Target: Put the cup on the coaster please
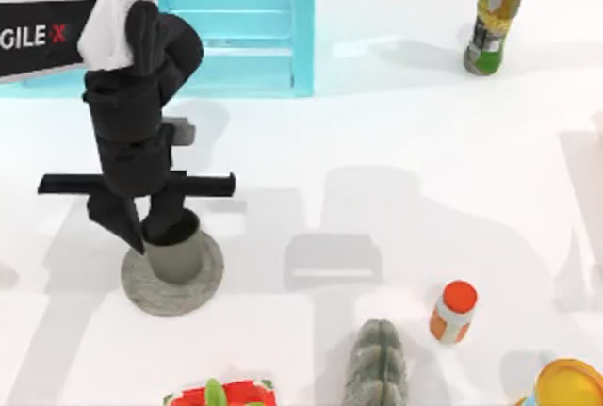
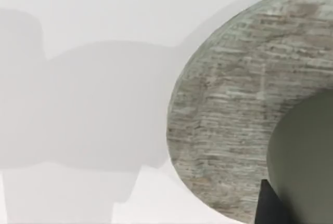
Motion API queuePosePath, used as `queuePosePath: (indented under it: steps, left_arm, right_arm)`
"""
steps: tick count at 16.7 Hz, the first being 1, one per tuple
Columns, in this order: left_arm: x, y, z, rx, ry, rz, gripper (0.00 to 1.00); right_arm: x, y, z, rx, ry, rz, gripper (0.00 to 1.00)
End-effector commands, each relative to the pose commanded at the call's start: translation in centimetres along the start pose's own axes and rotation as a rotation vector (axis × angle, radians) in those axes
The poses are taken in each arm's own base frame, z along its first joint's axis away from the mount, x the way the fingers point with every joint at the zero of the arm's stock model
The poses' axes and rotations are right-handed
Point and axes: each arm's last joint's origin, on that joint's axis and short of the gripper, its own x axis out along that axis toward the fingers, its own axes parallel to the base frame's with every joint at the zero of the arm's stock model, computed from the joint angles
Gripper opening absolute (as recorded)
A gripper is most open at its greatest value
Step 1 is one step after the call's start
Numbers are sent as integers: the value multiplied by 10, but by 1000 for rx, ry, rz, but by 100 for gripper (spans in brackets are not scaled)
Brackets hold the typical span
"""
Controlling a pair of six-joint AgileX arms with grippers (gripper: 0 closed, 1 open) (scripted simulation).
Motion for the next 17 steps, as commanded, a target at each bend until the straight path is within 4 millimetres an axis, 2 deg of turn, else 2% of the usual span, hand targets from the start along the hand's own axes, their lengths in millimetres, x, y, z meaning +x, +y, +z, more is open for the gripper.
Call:
queuePosePath:
  steps: [11,17]
  left_arm:
    - [0,0,0,0,0,0,98]
    - [0,0,0,0,0,0,100]
  right_arm:
    - [0,0,0,0,0,0,100]
    - [0,0,0,0,0,0,100]
